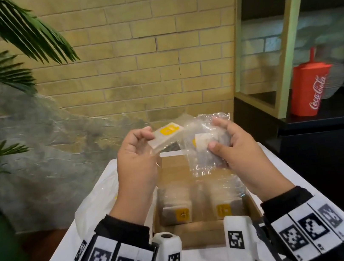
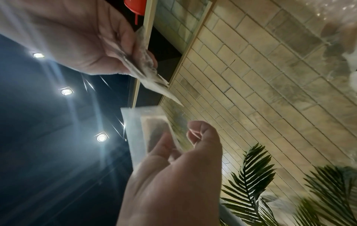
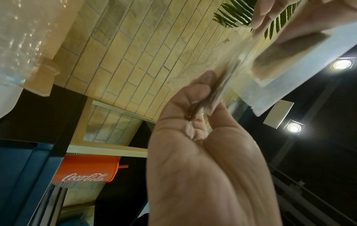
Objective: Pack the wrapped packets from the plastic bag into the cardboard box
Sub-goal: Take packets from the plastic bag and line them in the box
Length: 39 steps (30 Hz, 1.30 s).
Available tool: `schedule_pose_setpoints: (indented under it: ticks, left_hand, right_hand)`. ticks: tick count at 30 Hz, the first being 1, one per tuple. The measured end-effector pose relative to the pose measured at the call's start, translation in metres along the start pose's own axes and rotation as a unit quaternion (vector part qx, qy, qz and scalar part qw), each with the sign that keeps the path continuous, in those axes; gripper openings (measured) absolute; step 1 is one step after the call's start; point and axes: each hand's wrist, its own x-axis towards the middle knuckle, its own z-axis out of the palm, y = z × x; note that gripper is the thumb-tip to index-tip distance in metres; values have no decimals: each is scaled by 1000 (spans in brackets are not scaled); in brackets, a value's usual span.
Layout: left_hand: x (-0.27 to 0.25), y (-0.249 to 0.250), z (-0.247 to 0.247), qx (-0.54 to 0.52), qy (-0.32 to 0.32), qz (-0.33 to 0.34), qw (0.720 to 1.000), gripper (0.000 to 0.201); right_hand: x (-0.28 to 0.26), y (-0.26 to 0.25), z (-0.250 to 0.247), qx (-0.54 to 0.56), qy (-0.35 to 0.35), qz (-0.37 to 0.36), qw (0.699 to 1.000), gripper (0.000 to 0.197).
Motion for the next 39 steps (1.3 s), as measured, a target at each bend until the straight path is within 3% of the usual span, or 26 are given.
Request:
schedule_pose_setpoints:
  ticks: [5,8,11,15,18,22,27,30,34,39]
  left_hand:
    - [-1,-1,-4,46,13,-12,999,43]
    - [-5,-1,-4,112,-7,-1,994,44]
    - [-3,-1,-5,106,-27,-27,994,49]
    - [-5,-1,-6,124,-20,-14,992,23]
    - [-10,-3,-2,164,-33,-9,986,21]
    - [-14,-7,4,217,-105,-35,970,30]
    - [-19,-2,8,123,-218,-115,961,28]
    - [-19,-1,7,107,-255,-107,955,30]
    - [-17,-4,7,113,-198,-107,968,9]
    - [-10,-12,3,151,-124,-99,976,18]
  right_hand:
    - [-4,-3,4,17,6,-5,1000,49]
    - [-4,-4,4,2,20,-14,1000,35]
    - [-4,-5,2,-13,38,-11,999,21]
    - [-5,-8,-1,-45,86,-34,995,13]
    - [-10,-13,5,-83,103,-79,988,17]
    - [-18,-16,20,-153,86,-141,974,17]
    - [-22,-13,33,-235,32,-162,958,21]
    - [-24,-17,37,-230,-32,-159,960,29]
    - [-22,-17,33,-236,-33,-136,962,35]
    - [-18,-17,23,-195,20,-128,972,35]
